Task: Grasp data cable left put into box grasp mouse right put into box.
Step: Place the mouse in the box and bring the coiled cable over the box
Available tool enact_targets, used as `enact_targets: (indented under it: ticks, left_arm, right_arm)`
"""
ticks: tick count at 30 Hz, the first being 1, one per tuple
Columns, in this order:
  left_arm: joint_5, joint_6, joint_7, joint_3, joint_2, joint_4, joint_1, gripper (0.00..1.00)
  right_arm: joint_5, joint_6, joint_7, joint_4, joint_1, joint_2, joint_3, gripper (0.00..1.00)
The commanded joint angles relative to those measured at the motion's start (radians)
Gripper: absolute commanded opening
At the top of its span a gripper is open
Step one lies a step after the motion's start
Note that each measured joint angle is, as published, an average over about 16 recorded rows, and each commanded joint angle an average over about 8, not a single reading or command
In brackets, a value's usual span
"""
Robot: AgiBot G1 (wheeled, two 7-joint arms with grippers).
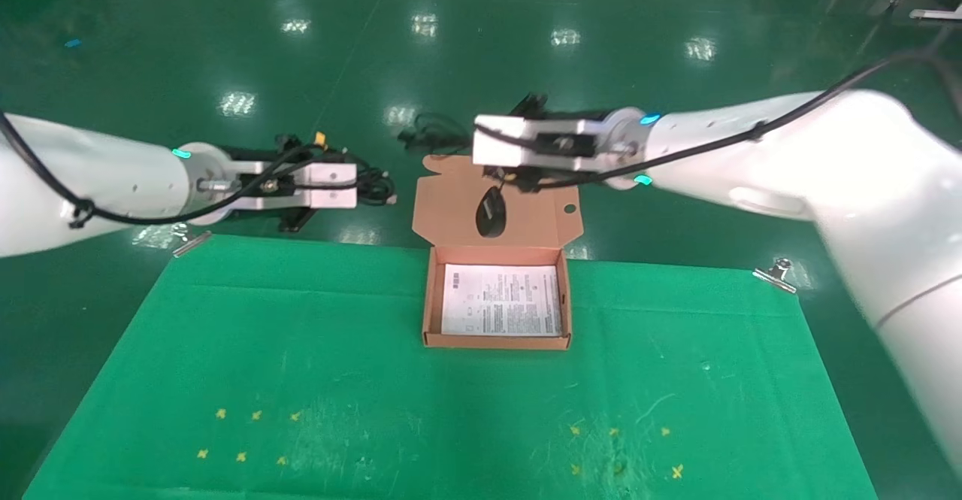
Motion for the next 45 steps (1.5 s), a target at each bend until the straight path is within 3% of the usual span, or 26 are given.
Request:
enact_targets:
  ticks: [1, 8, 16, 25, 35, 43, 45]
  left_arm:
    - [0.023, 0.010, -0.022, 0.007, -0.005, -0.010, 0.012, 0.00]
    - [0.091, 0.082, -0.104, 0.023, -0.044, -0.071, 0.041, 0.00]
    - [0.132, 0.155, -0.170, 0.031, -0.085, -0.143, 0.059, 0.00]
    - [0.144, 0.166, -0.190, 0.031, -0.091, -0.168, 0.065, 0.00]
    - [0.146, 0.167, -0.193, 0.031, -0.092, -0.171, 0.066, 0.00]
    - [0.147, 0.168, -0.193, 0.032, -0.093, -0.173, 0.066, 0.00]
    - [0.147, 0.169, -0.193, 0.032, -0.093, -0.173, 0.066, 0.00]
  right_arm:
    - [0.000, 0.001, -0.007, -0.026, -0.007, -0.019, -0.004, 0.00]
    - [0.045, 0.009, -0.042, -0.088, -0.034, -0.054, -0.038, 0.00]
    - [0.137, 0.034, -0.034, -0.072, -0.084, -0.063, -0.120, 0.00]
    - [0.274, 0.088, 0.008, -0.056, -0.131, -0.066, -0.226, 0.00]
    - [0.380, 0.141, 0.066, -0.148, -0.156, -0.064, -0.310, 0.01]
    - [0.411, 0.135, 0.094, -0.198, -0.160, -0.065, -0.360, 1.00]
    - [0.413, 0.133, 0.096, -0.200, -0.160, -0.064, -0.364, 1.00]
